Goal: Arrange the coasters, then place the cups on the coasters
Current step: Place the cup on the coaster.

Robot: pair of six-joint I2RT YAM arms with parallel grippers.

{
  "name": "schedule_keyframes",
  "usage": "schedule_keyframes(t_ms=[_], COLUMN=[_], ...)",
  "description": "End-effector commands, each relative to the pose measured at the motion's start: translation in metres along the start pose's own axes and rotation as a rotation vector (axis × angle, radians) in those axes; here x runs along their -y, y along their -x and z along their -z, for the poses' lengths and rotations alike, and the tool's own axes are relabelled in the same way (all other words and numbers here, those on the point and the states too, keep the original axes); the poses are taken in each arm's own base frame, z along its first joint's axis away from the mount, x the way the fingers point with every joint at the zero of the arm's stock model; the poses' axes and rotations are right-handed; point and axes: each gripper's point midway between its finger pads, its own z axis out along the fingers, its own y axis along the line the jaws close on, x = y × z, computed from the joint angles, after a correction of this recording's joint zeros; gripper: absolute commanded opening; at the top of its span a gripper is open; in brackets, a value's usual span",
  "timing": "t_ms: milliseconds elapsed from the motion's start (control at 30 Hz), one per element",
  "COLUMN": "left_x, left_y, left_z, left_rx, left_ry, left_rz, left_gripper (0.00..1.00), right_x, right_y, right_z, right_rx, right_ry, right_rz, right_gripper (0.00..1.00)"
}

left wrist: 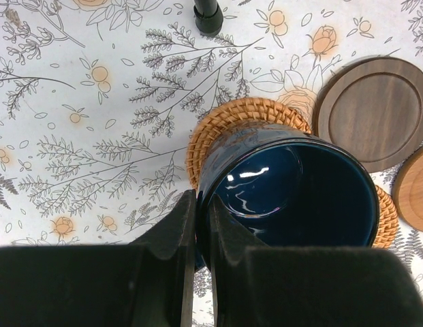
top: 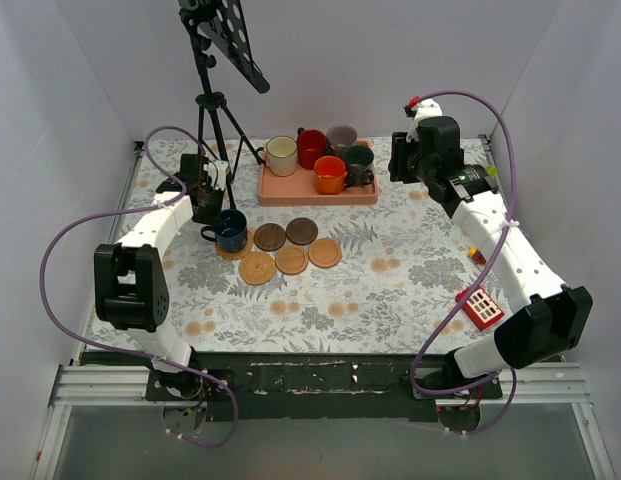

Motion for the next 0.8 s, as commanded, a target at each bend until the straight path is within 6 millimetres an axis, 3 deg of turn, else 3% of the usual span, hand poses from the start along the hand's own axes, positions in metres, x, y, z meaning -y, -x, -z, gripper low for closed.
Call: schedule_keyframes(t_ms=[0,767], left_x=[-0.0069,-0.0071], left_y=[0.0128,0.019], left_z=[0.0051,0.0041], left_rx=[0.064,0.083], left_ry=[0.018,0.005], left_rz=[-0.004,0.024], left_gripper=[0.0,0.0], right_x=[-0.0012,-0.0021], right_y=[0.014,0.0141], right_z=[0.0037,0.0034], right_rx=[0.038,0.038], right_ry=[0.008,0.013], right_rz=[-0.01,-0.01], right_gripper=[0.49,0.49])
